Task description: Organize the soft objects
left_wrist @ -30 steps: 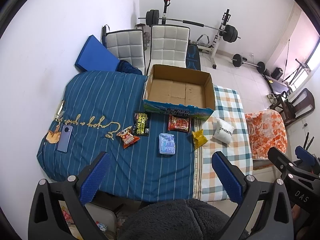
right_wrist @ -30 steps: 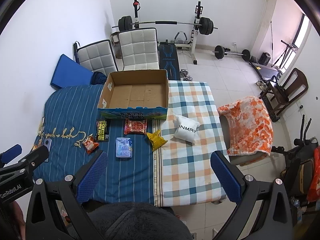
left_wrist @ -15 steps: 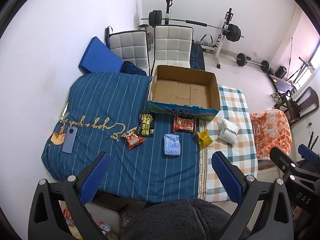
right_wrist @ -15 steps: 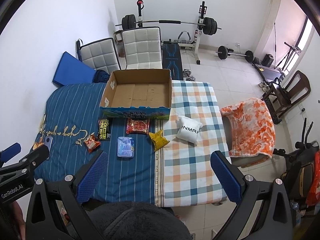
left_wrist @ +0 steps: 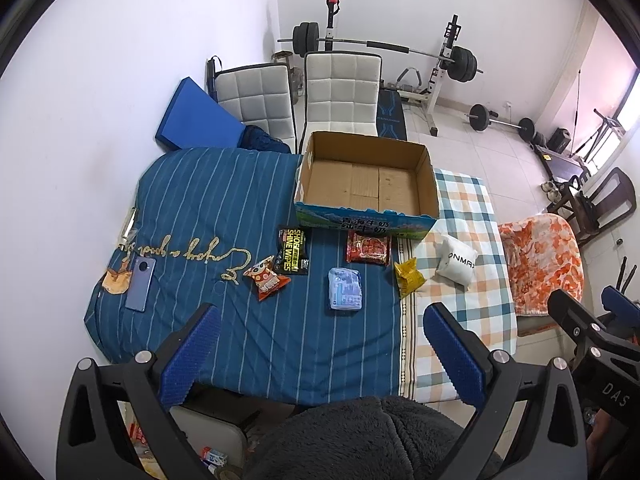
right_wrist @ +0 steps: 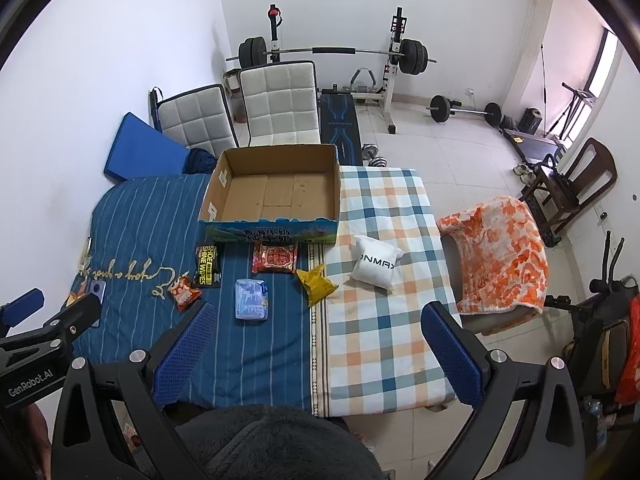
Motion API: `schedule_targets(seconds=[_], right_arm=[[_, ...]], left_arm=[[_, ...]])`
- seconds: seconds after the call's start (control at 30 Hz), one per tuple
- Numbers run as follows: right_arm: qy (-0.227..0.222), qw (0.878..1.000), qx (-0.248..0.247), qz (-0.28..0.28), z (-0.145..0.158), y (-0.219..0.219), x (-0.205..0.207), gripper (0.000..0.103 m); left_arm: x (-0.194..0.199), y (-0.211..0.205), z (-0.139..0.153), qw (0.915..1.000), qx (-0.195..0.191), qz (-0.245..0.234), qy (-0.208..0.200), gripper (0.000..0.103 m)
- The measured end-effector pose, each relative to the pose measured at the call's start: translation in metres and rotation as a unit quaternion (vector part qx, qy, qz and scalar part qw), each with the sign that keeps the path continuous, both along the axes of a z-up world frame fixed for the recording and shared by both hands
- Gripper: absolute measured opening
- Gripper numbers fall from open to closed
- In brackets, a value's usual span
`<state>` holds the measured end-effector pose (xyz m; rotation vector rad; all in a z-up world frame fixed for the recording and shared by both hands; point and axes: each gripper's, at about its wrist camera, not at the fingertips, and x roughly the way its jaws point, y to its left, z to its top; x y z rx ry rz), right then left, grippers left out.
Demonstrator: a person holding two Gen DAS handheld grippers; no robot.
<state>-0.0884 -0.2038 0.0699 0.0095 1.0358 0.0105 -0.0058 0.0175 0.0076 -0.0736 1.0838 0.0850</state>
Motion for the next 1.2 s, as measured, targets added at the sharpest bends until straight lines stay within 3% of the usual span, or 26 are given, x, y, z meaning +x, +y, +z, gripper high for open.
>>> schedule_targets(seconds=[1.2], right_arm=[[-0.019,1.0,0.008,0.0,0.013,0.012,-0.012,0.103]], left_arm=[[-0.006,0.002,0.006,0.9999,-0.002,0.0,-0.01,0.103]])
